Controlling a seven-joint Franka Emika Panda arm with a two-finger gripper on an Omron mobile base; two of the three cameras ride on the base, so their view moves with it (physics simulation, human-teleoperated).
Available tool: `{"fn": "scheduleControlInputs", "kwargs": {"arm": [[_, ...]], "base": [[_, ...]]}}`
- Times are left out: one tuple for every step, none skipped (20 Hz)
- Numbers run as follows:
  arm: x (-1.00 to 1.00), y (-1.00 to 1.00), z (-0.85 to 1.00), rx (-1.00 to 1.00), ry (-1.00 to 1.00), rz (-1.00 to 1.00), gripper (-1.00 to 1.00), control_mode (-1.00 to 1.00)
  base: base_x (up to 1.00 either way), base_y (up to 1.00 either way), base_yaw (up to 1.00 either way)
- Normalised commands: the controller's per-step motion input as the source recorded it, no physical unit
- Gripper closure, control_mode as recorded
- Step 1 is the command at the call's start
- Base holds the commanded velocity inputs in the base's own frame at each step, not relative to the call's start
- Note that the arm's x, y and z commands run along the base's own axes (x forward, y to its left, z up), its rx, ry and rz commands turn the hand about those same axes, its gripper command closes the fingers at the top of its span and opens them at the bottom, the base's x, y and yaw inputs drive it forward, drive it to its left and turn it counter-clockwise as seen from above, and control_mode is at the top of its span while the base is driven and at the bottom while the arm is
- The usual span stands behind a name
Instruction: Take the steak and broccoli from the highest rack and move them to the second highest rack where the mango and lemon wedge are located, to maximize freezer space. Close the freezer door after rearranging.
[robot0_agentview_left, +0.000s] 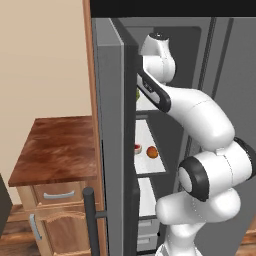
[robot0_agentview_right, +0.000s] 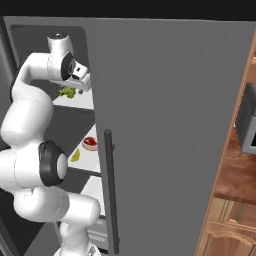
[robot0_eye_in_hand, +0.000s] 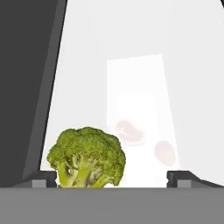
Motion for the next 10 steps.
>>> {"fn": "scheduleControlInputs", "kwargs": {"arm": [[-0.23,-0.36,0.00,0.00,-0.36,0.00,-1.00,-1.00],[-0.24,-0.33,0.00,0.00,-0.35,0.00,-1.00,-1.00],[-0.18,-0.20,0.00,0.00,-0.25,0.00,-1.00,-1.00],[-0.11,-0.10,0.00,0.00,-0.15,0.00,-1.00,-1.00],[-0.07,-0.02,-0.03,0.00,-0.10,0.00,-1.00,-1.00],[-0.01,0.00,-0.09,0.00,-0.03,0.00,-1.00,-1.00],[0.00,0.00,-0.08,0.00,-0.03,0.00,-1.00,-1.00],[0.00,0.01,-0.04,0.00,0.00,0.00,-1.00,-1.00],[0.00,0.11,-0.01,0.00,0.00,0.00,-1.00,-1.00],[0.00,0.17,0.00,0.00,0.00,0.00,-1.00,-1.00]], "base": [[0.00,0.00,0.00],[0.00,0.00,0.00],[0.00,0.00,0.00],[0.00,0.00,0.00],[0.00,0.00,0.00],[0.00,0.00,0.00],[0.00,0.00,0.00],[0.00,0.00,0.00],[0.00,0.00,0.00],[0.00,0.00,0.00]]}}
